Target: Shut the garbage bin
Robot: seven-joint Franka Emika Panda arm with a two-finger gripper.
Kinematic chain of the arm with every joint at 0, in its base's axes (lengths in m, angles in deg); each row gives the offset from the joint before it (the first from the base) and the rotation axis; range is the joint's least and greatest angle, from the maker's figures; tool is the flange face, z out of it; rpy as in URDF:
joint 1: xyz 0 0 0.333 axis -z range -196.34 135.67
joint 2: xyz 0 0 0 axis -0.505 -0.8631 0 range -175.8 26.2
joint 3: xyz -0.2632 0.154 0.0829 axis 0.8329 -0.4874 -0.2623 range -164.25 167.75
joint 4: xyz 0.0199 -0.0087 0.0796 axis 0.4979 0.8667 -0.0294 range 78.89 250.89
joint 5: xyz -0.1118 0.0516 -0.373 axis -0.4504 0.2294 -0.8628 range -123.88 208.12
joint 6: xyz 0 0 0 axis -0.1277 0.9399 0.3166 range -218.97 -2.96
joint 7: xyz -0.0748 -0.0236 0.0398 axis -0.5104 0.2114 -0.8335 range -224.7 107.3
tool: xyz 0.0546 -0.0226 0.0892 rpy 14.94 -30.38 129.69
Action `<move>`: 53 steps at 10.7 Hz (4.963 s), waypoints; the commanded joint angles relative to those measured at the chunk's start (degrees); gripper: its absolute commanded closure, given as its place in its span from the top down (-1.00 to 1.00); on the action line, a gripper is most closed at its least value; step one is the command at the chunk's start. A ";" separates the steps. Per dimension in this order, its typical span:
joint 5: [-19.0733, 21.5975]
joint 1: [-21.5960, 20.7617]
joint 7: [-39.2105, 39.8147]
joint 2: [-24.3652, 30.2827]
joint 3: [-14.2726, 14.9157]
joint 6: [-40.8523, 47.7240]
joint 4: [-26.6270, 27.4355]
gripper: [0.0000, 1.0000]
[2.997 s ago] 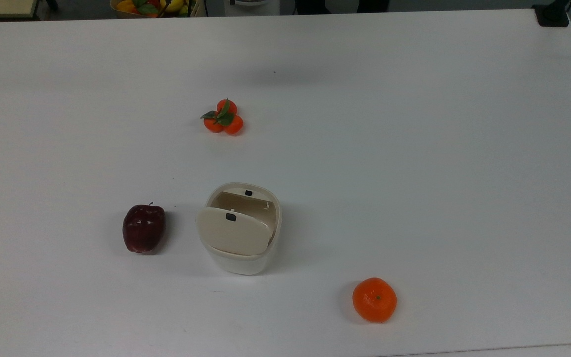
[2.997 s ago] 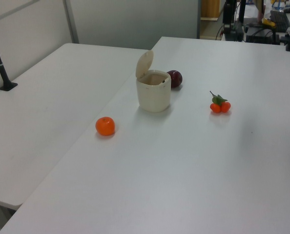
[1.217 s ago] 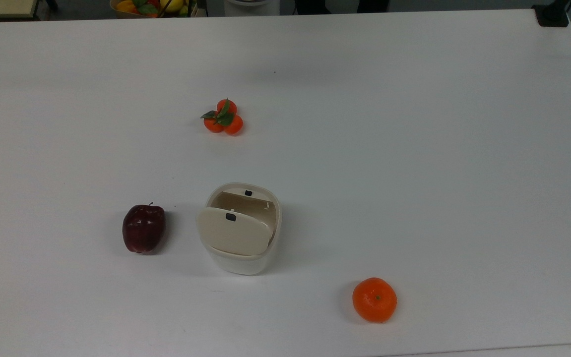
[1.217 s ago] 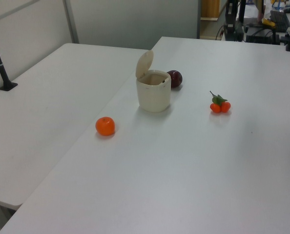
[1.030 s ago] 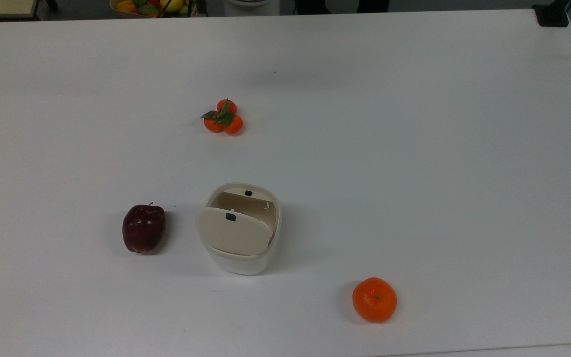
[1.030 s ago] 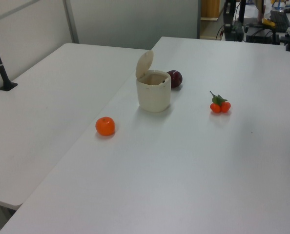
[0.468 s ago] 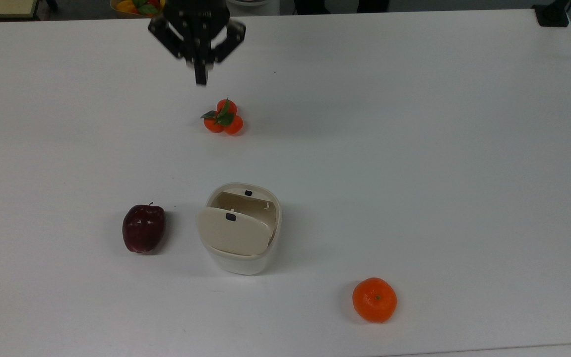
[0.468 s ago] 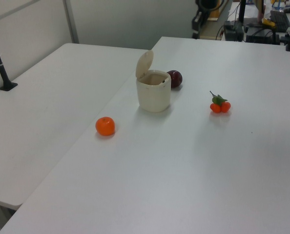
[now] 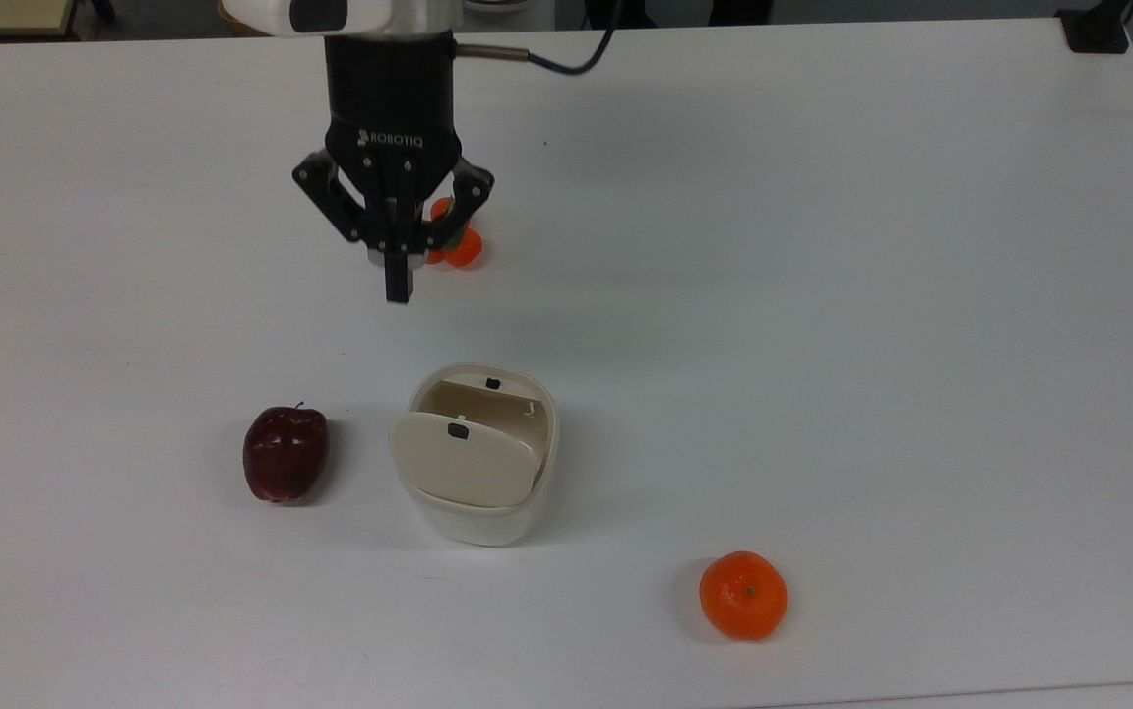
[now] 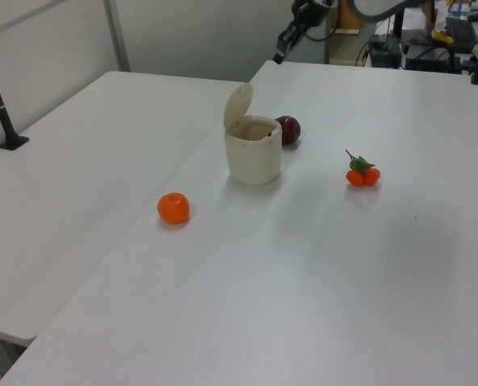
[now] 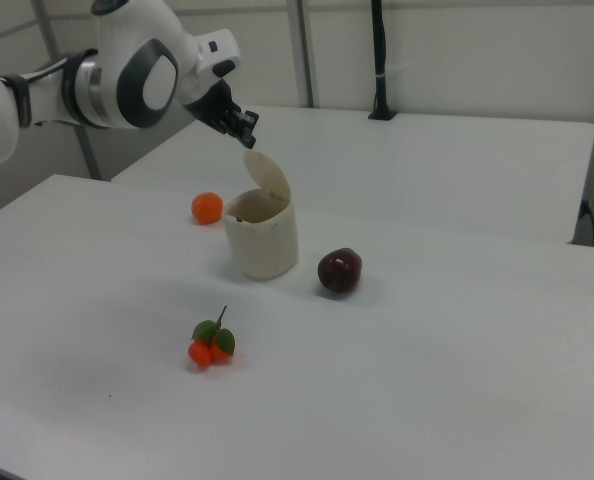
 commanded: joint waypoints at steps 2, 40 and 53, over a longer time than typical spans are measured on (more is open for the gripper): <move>0.84 -0.97 -1.07 -5.73 0.14 -16.59 0.26 -1.00; 0.22 -3.61 -0.89 -11.02 -0.21 -1.78 2.20 -1.00; 1.01 -3.69 -0.98 -4.71 -0.30 9.18 -0.09 -1.00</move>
